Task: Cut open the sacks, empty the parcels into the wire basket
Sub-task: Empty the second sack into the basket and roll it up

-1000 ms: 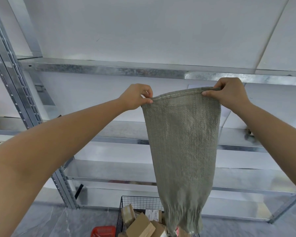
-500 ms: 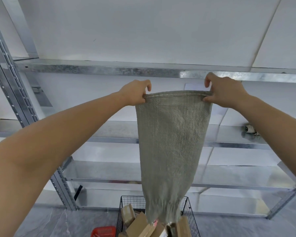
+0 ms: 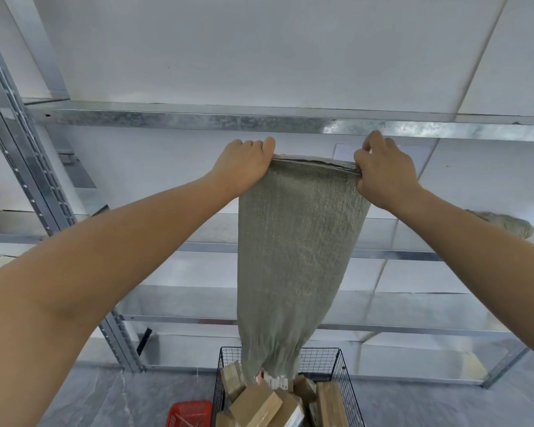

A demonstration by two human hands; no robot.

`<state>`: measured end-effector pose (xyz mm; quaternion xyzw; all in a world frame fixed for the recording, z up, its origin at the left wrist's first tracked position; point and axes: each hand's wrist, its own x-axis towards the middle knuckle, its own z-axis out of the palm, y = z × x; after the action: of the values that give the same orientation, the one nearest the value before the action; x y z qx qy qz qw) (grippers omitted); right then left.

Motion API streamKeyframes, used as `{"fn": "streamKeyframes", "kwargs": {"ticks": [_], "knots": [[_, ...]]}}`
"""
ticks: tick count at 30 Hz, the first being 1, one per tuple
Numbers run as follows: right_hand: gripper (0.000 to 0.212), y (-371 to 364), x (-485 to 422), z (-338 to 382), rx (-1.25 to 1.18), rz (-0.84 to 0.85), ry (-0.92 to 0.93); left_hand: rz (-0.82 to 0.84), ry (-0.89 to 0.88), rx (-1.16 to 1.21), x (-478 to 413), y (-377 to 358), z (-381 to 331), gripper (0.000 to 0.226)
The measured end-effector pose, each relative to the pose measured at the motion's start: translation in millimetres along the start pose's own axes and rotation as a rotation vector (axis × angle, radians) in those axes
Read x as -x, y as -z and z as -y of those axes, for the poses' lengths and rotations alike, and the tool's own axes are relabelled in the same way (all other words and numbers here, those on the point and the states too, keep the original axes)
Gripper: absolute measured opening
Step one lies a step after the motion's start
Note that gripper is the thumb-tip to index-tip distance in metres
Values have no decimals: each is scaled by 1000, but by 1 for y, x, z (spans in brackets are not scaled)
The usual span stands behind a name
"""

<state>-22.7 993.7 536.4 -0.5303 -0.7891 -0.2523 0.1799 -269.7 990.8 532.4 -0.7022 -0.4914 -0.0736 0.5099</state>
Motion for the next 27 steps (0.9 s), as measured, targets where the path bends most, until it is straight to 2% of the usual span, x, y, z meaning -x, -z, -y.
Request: {"fn": "streamKeyframes", "kwargs": {"ticks": [2,5,7,10,13,16,17,18,20,23,25,27], "knots": [[20,-1,-1,4,-20,-24,-3,-104,3,-43,2,-9,-1,32],[26,-4,0,5,-77,-42,-23,-232,1,77,6,-16,-4,18],[29,-7,0,2,-127,-69,-25,-255,20,147,10,-16,-6,23],[39,-10,-1,-1,-167,-45,-21,-248,90,219,14,-14,-9,51],[32,-12,2,-3,-238,-58,7,-270,146,319,14,-8,-10,47],[74,-15,5,-4,-170,-56,56,-279,100,316,13,-7,-5,38],[82,-17,6,-4,-122,-53,62,-268,79,309,14,-7,-2,35],[84,-17,5,-4,-75,-45,64,-264,63,307,14,-8,0,30],[73,-16,5,-3,6,-19,68,-212,53,281,15,-5,3,11],[51,-14,3,1,72,13,88,-127,72,224,16,3,2,34],[59,-13,3,7,70,54,83,-133,90,160,16,6,0,36],[78,-10,6,15,47,87,64,-179,83,81,16,3,0,34]]}}
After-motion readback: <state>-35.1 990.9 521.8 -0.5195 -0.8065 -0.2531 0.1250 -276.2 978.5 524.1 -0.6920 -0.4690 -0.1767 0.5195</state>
